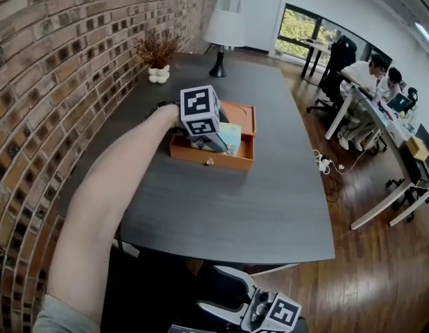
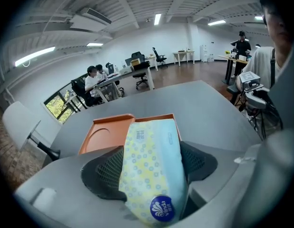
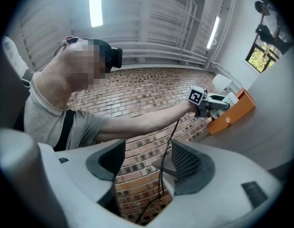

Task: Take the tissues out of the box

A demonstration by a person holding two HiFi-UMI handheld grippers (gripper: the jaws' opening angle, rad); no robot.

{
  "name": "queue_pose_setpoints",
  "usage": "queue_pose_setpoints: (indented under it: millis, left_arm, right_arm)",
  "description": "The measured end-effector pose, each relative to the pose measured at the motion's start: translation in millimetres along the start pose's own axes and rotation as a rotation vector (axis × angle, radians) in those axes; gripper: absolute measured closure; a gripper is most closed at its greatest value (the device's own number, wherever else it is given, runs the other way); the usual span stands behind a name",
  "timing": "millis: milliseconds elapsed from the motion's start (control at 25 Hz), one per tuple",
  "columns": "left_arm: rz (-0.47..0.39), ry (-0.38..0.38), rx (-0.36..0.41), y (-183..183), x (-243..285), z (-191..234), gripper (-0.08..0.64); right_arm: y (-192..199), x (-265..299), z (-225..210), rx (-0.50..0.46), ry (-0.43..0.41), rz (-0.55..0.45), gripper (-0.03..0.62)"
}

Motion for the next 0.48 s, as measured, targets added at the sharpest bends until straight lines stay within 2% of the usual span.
queue_pose_setpoints:
  millis: [120, 240, 360, 480]
  left_arm:
    - [-0.046, -0.049, 0.004, -9, -17, 4, 0.204]
    - [-0.168, -0.145, 0.009, -28, -55, 5, 0.204]
    - [-0.386, -0.207, -0.026, -47, -105, -17, 0.206]
    - [-0.636, -0.243, -0.096, -50, -154, -61, 0.206]
  right_arm:
    - [0, 1, 1, 0.001, -0.003, 0.002, 0.276]
    - [1, 0, 0, -0.007, 0.0, 0.01, 0.275]
    - [5, -6, -7, -0.017, 0.022, 0.011, 0.276]
    - [6, -6, -10, 0.006, 0.035, -0.001, 0.276]
Point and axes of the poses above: the fingertips, and each gripper's own axes: x forward along the fingers, z to its left, y out of its underside, the point moved 2 cm from there along -x, backward along the fingers, and after that the axes turned 1 degree about -x, right-handed, at the moved point
